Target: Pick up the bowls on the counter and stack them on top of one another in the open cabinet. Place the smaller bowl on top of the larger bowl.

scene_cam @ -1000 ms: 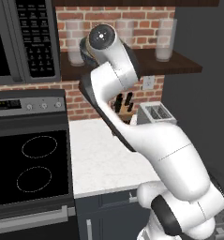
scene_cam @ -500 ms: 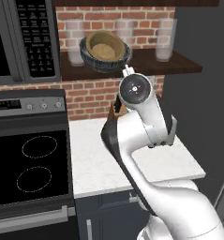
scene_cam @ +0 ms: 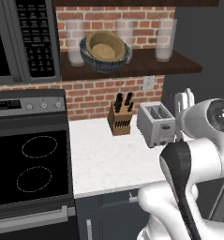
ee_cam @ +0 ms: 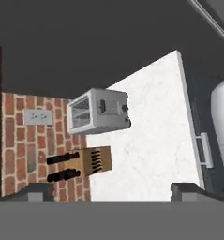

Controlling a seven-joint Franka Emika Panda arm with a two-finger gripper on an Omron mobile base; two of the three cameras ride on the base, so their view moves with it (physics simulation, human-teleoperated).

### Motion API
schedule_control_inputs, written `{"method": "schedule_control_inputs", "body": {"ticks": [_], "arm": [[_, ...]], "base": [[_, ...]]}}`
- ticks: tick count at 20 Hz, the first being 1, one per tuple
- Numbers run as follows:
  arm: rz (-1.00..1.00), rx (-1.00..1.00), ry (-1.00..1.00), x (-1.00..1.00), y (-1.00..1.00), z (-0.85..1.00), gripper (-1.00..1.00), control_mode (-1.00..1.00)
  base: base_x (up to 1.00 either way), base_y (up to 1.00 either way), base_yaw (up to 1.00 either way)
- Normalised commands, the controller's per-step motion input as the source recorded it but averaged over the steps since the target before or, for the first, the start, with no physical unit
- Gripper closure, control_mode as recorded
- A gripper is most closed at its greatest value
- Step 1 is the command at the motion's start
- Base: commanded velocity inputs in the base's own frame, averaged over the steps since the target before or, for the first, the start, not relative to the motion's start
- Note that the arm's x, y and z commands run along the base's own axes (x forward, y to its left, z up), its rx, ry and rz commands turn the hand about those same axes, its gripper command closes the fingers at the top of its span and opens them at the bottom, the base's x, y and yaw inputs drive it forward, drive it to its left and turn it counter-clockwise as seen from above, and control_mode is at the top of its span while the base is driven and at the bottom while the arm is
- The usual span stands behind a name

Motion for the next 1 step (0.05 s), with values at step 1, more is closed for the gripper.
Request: {"method": "schedule_control_inputs", "body": {"ticks": [1], "arm": [[0.0,0.17,-0.08,-0.66,-1.0,-1.0,-1.0,-1.0]], "base": [[0.0,0.0,0.0]]}}
